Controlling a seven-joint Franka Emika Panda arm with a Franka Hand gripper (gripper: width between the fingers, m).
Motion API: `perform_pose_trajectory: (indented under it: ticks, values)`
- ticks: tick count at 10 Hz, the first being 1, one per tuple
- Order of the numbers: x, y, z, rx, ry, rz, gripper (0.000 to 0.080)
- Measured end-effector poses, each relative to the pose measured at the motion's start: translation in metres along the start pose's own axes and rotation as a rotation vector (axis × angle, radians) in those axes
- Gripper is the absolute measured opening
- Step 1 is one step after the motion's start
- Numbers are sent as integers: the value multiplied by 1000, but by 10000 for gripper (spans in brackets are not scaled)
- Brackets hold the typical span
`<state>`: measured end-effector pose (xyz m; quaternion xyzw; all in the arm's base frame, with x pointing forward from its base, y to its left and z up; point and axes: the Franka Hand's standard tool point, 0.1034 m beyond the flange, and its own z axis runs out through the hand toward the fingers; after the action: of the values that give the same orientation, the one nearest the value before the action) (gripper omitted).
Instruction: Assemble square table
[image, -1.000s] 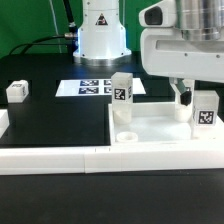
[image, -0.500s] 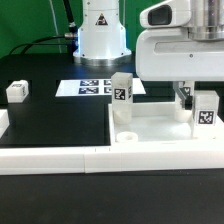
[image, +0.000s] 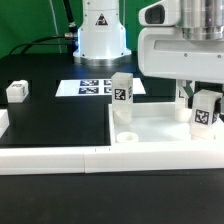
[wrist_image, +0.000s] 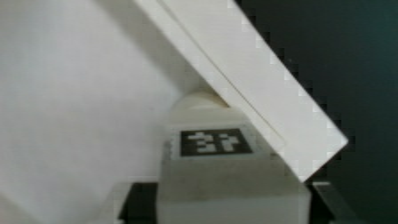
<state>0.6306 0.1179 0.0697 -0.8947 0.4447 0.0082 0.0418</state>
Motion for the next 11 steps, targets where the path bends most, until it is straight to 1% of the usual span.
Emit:
perform_pose_trajectory:
  ticks: [1, 2, 4, 5, 9, 11]
  values:
    - [0, 0, 1, -5, -5, 192, 293]
    - [0, 0, 1, -1, -14, 344, 293]
    - [2, 0, 1, 21, -66, 653, 293]
    - [2, 0, 1, 28, -77, 728, 293]
    - [3, 1, 1, 20, -80, 1011, 293]
    - [3, 2, 2, 17, -75, 1007, 294]
